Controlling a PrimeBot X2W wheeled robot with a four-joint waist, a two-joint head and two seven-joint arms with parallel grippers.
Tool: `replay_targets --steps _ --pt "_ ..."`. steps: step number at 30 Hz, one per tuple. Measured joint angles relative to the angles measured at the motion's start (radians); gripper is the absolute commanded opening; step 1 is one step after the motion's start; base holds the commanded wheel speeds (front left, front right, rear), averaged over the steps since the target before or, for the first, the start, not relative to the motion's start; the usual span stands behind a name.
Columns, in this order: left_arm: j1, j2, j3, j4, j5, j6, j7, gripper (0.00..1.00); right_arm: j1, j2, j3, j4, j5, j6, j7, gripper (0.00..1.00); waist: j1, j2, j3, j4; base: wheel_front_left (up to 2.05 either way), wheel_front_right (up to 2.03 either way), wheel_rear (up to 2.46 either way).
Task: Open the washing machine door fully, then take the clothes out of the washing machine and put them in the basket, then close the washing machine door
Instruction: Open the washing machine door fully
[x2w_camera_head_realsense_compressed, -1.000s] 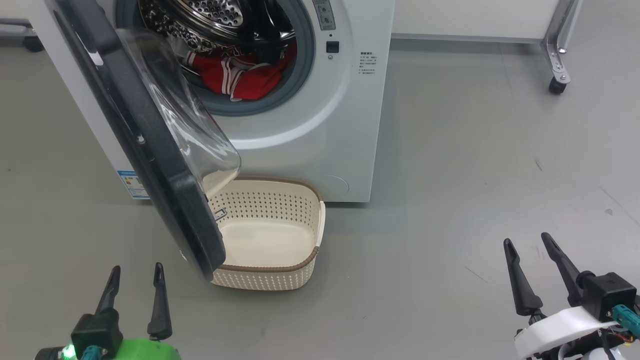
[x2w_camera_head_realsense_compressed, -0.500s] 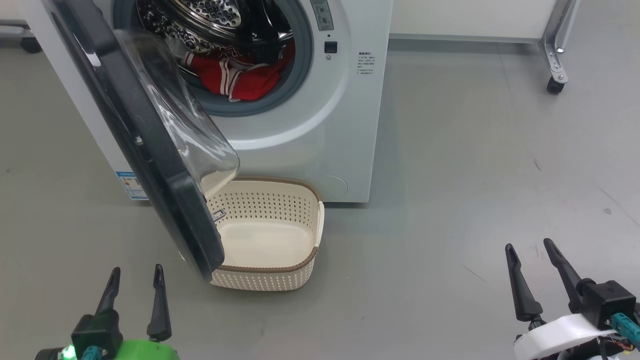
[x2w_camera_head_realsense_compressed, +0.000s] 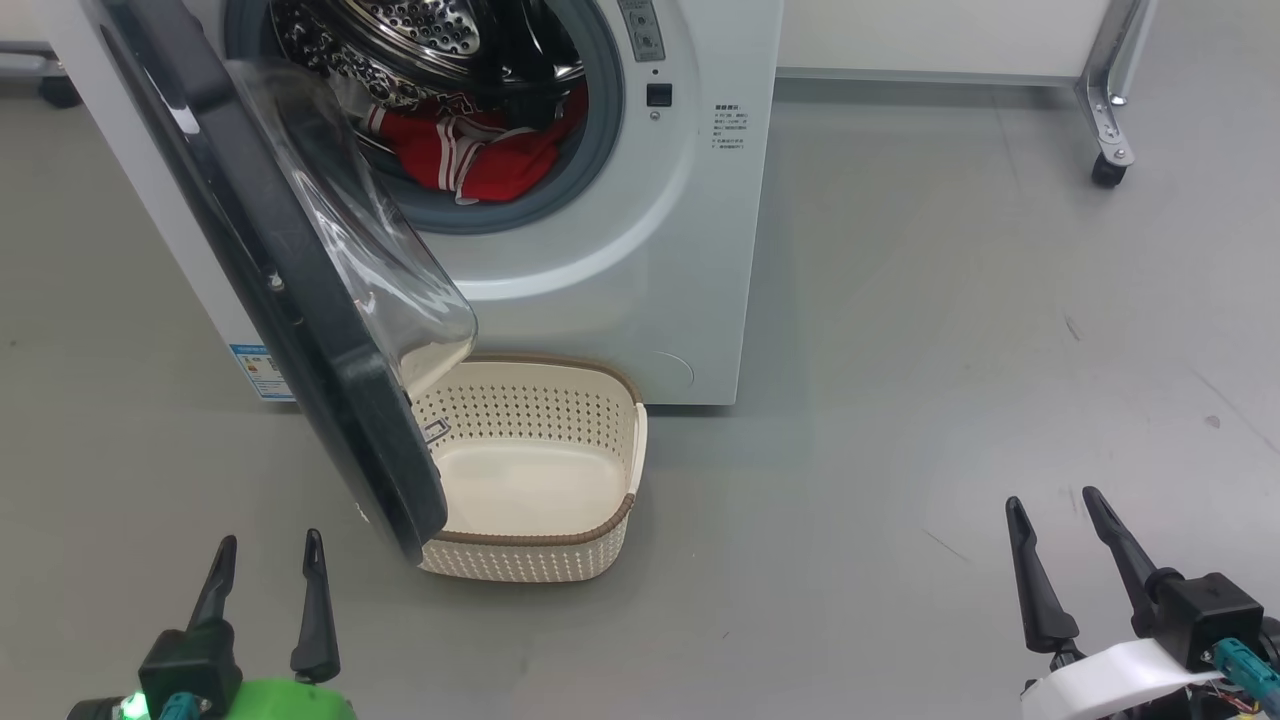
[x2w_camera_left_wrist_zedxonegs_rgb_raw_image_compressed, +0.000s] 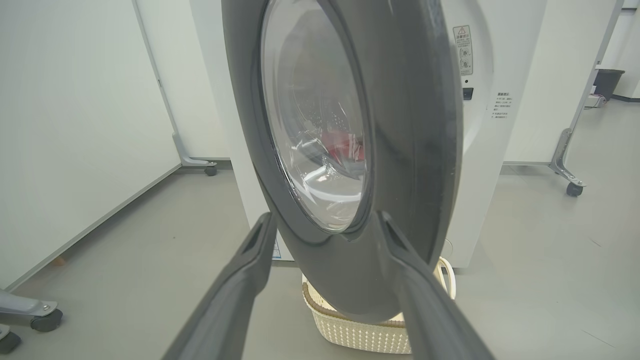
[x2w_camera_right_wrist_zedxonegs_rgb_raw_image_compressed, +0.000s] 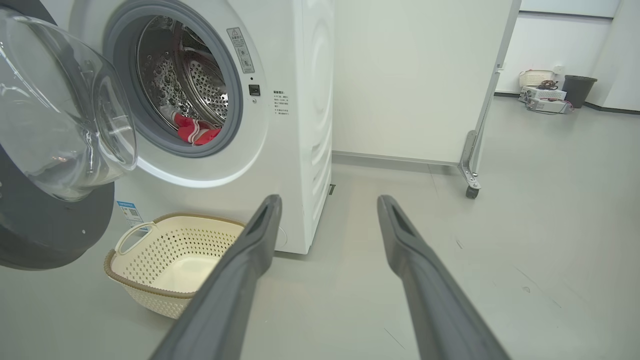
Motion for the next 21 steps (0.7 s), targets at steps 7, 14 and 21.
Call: replay_targets --steps 7,14,21 --pt "0.000 -0.001 -0.001 0.021 -0.004 -0.008 0.000 1.00 0.004 0.008 -0.002 0.000 -0.012 0.001 0.000 1.00 0.0000 0.0000 0.001 -0.003 0.00 0.00 0.00" --pt "0.001 -0.001 -0.022 0.039 -0.019 -0.025 0.000 0.00 0.005 0.015 -0.007 0.002 -0.019 0.002 0.000 1.00 0.0000 0.0000 0.000 -0.004 0.00 0.00 0.00" --pt "0.001 -0.001 -0.023 0.043 -0.020 -0.026 0.000 0.00 0.006 0.022 -0.011 0.003 -0.028 0.005 0.000 1.00 0.0000 0.0000 0.000 -0.003 0.00 0.00 0.00"
